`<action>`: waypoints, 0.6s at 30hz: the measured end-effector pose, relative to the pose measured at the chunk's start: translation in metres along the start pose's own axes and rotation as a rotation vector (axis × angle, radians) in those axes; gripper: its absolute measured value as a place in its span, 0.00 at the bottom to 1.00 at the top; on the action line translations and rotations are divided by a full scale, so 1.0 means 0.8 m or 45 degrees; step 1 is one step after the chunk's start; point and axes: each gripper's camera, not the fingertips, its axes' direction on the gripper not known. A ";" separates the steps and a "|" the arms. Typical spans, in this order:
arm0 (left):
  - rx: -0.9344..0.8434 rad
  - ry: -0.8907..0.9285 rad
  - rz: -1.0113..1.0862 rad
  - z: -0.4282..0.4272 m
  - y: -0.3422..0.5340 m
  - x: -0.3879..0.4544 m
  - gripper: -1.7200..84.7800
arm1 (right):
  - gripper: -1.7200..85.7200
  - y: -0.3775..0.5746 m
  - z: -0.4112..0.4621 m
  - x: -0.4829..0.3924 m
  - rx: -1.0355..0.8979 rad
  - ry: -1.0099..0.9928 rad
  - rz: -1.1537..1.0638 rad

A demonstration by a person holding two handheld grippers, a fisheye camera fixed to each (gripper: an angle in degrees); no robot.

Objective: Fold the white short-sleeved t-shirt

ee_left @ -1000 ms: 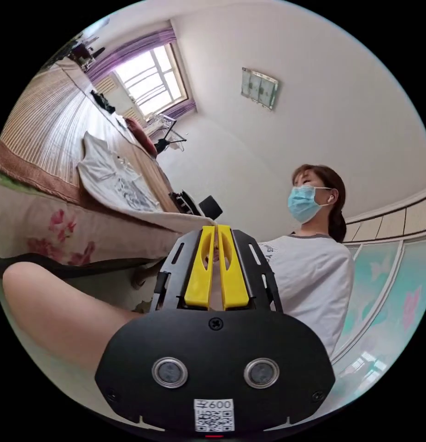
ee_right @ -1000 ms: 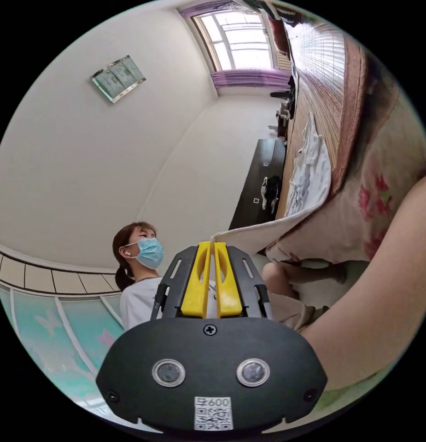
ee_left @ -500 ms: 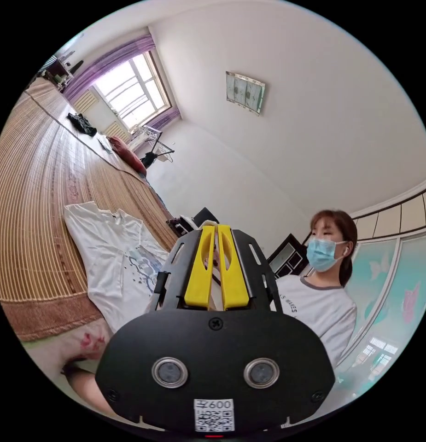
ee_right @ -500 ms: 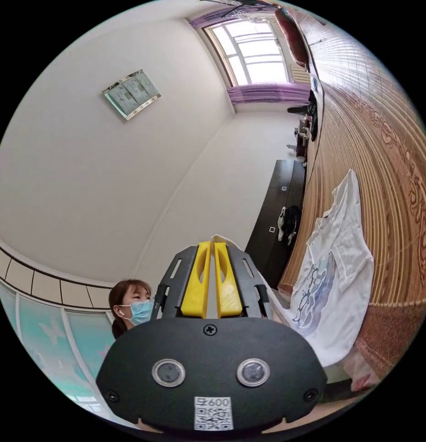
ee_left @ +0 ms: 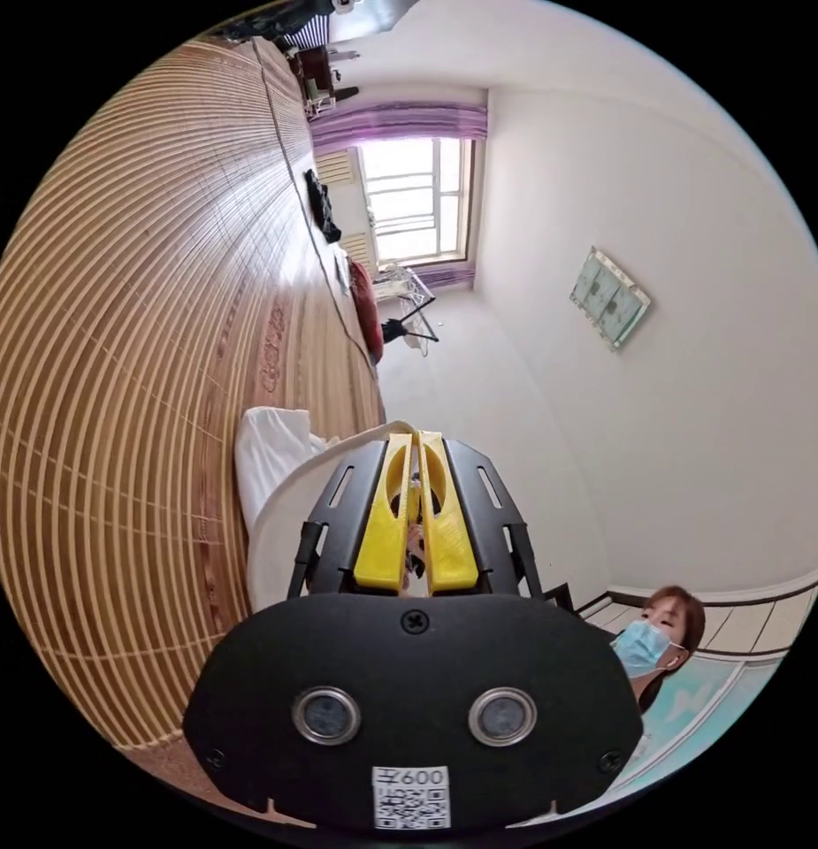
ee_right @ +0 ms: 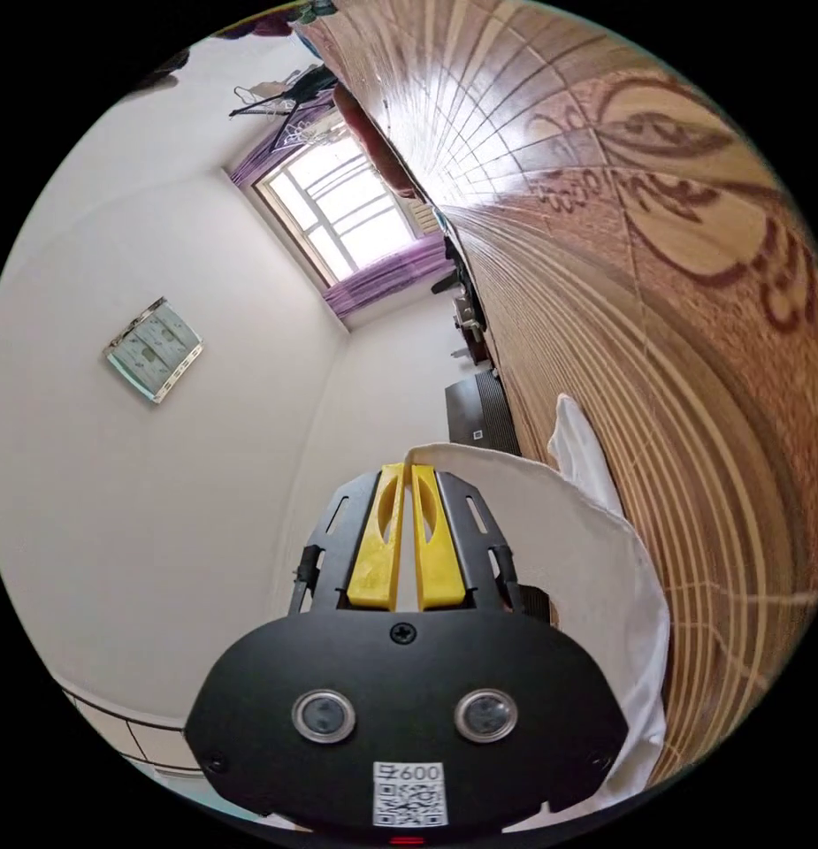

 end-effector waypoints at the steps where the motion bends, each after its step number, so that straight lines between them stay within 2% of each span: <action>1: 0.011 0.004 -0.015 0.009 -0.011 -0.006 0.04 | 0.01 -0.009 0.018 0.007 -0.017 0.015 -0.009; 6: 0.003 -0.057 -0.096 0.052 -0.047 -0.040 0.05 | 0.01 -0.036 0.079 0.035 0.001 0.169 -0.038; 9: 0.030 -0.169 -0.144 0.079 -0.050 -0.067 0.06 | 0.01 -0.035 0.111 0.055 0.043 0.375 -0.101; 10: 0.070 -0.241 -0.165 0.080 -0.047 -0.071 0.07 | 0.01 -0.019 0.112 0.058 0.158 0.474 -0.149; 11: 0.217 -0.393 -0.145 0.074 -0.033 -0.067 0.09 | 0.01 0.003 0.110 0.056 0.309 0.562 -0.241; 12: 0.397 -0.500 -0.113 0.064 -0.014 -0.057 0.10 | 0.02 0.012 0.109 0.053 0.360 0.593 -0.297; 13: 0.527 -0.521 -0.022 0.058 0.003 -0.040 0.10 | 0.02 0.027 0.110 0.043 0.415 0.634 -0.433; 14: 0.557 -0.534 0.016 0.057 0.009 -0.030 0.10 | 0.02 0.042 0.119 0.027 0.417 0.685 -0.620; 16: 0.510 -0.604 0.177 0.071 0.024 0.012 0.09 | 0.01 0.066 0.155 0.005 0.315 0.842 -0.875; 18: 0.112 -0.650 0.440 0.136 0.043 0.073 0.05 | 0.01 0.087 0.221 0.000 0.048 0.950 -1.051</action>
